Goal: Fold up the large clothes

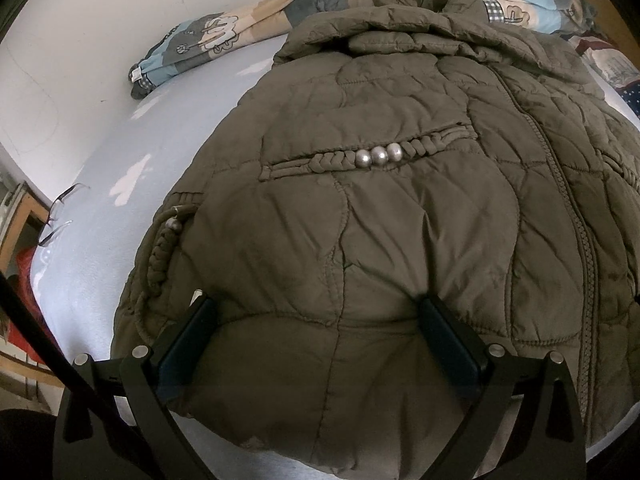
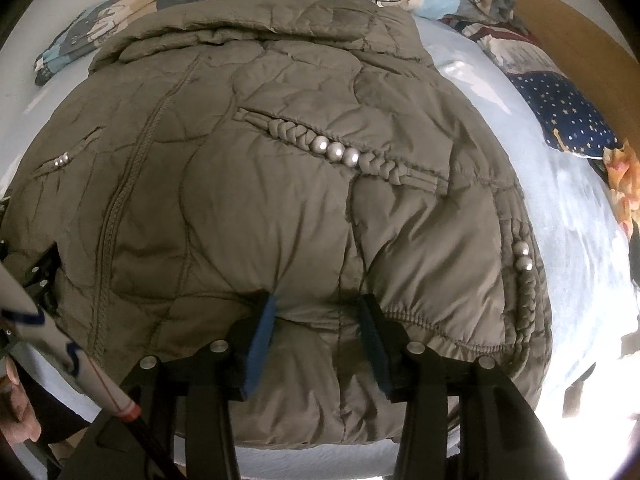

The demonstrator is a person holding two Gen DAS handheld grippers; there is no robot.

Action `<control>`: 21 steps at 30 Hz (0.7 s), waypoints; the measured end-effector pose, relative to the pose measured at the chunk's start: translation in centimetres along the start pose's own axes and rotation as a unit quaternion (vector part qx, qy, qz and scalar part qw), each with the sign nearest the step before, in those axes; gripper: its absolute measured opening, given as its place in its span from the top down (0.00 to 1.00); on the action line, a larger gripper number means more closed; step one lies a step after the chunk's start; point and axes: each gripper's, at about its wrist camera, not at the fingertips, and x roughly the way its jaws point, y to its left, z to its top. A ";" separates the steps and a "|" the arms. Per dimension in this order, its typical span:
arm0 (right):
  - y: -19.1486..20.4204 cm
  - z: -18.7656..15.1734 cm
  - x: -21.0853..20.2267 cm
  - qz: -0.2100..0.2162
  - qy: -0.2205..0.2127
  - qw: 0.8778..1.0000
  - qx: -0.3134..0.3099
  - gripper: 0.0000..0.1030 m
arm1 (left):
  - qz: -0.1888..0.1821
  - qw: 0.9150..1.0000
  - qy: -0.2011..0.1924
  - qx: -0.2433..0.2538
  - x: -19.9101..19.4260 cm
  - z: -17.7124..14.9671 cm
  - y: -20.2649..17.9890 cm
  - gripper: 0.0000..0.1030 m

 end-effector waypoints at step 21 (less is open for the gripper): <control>0.0 0.3 0.0 -0.002 0.007 1.000 0.004 0.52 | 0.002 1.000 -0.008 0.010 -0.3 0.4 -0.1 0.02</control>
